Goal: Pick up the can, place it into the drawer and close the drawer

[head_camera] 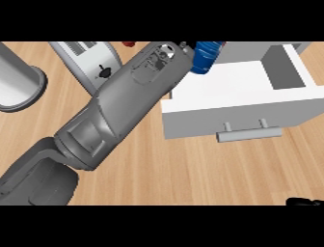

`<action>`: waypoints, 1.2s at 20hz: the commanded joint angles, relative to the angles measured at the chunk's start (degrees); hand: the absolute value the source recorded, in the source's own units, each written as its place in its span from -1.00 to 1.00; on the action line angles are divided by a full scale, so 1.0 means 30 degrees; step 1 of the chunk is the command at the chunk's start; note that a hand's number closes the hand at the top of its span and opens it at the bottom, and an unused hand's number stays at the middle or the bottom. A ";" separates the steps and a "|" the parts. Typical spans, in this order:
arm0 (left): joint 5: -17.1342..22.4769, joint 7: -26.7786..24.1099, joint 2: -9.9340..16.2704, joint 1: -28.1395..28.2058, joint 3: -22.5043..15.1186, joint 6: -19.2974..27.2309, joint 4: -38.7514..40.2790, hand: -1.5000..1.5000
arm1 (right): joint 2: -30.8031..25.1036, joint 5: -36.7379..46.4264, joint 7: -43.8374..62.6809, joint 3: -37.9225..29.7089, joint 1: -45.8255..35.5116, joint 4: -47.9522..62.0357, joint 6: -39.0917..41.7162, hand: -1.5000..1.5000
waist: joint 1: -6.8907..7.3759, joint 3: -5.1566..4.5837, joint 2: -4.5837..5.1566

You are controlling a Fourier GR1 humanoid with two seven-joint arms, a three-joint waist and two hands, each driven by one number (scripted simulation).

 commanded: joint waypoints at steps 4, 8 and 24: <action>0.0687 -0.1390 0.0000 0.1090 -0.1387 0.0499 0.0720 1.00 | 0.0063 -0.0205 -0.0458 0.0190 0.0159 0.0186 0.0383 -1.00 | -0.0250 0.0005 0.0060; 0.0651 -0.1905 0.0000 0.0634 -0.1689 -0.0077 0.1585 1.00 | 0.0307 0.0053 0.0053 0.0383 0.0352 -0.0754 -0.0011 -1.00 | -0.0273 -0.0007 0.0084; 0.2369 -0.2557 0.0000 0.1653 -0.2923 0.3039 0.1195 -1.00 | -0.0174 0.0220 -0.0082 0.0453 -0.0886 0.0053 0.0078 -1.00 | -0.0631 -0.0001 0.0174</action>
